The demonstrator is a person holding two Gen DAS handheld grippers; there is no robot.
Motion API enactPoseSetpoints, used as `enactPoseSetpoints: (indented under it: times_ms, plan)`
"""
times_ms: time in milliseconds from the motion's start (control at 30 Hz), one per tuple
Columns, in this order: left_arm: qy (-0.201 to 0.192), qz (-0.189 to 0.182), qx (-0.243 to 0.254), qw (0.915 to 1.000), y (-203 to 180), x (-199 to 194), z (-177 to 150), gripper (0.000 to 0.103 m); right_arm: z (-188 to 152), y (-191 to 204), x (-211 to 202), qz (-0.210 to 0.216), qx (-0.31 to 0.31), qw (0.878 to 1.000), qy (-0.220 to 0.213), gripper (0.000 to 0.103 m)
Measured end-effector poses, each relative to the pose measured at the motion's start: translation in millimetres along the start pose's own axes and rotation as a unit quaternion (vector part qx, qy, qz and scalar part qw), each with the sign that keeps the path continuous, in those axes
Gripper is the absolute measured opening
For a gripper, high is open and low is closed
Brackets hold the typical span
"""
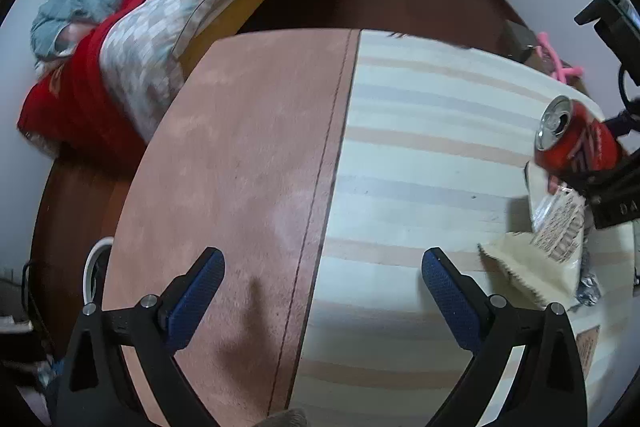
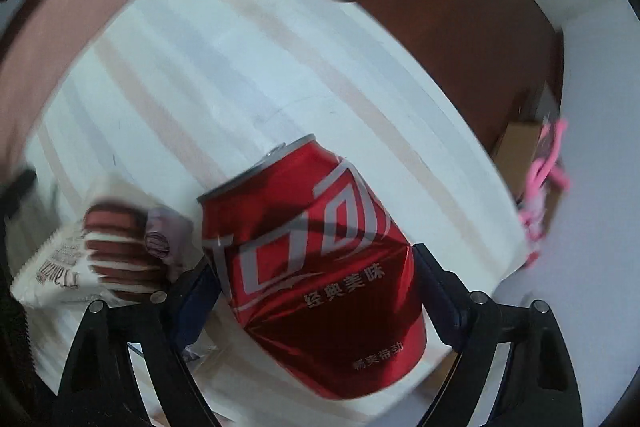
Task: Collect trash
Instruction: 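Grasp white snack wrapper with left tool while right tool grasps red cola can, then carry wrapper and cola can over the bin and open both tools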
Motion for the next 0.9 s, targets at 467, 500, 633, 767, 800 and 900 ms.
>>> enactPoseSetpoints:
  times_ms: [467,500,633,767,800,900]
  plan:
    - [0.009,-0.182,0.095,0.9786,-98.2,-33.9,8.7,0.084,-155.5,-66.5,-2.7,0.052,0.322,0.945,-0.020,0.090]
    - [0.010,-0.171,0.104,0.9796,-104.2,-30.6,8.5,0.055,-161.1,-66.2,-5.3,0.051,0.330,0.942,-0.025,0.090]
    - [0.010,-0.154,0.116,0.9812,-116.2,-27.1,5.0,0.008,-180.5,-48.4,-25.0,0.042,0.347,0.935,-0.054,0.090]
    - [-0.029,-0.153,0.109,0.9818,-95.5,-53.6,6.8,0.005,-187.8,-23.7,-44.8,0.052,0.353,0.931,-0.080,0.090]
    - [-0.038,-0.149,0.107,0.9823,-89.1,-62.0,5.8,0.005,-186.1,-15.6,-51.0,0.050,0.352,0.931,-0.088,0.090]
    - [-0.071,-0.130,0.094,0.9845,-57.0,-92.1,6.4,0.004,-188.2,0.9,-66.0,0.061,0.349,0.929,-0.111,0.089]
Point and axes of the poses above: each gripper's, at about its wrist camera, not at the fingertips, and x roughly the way its jaws point, y to its left, z to its top, the point moved 5 cm from there along x, roughly the way its jaws point, and after that the axes turned 6 degrees about y, right-handed, at the moved point
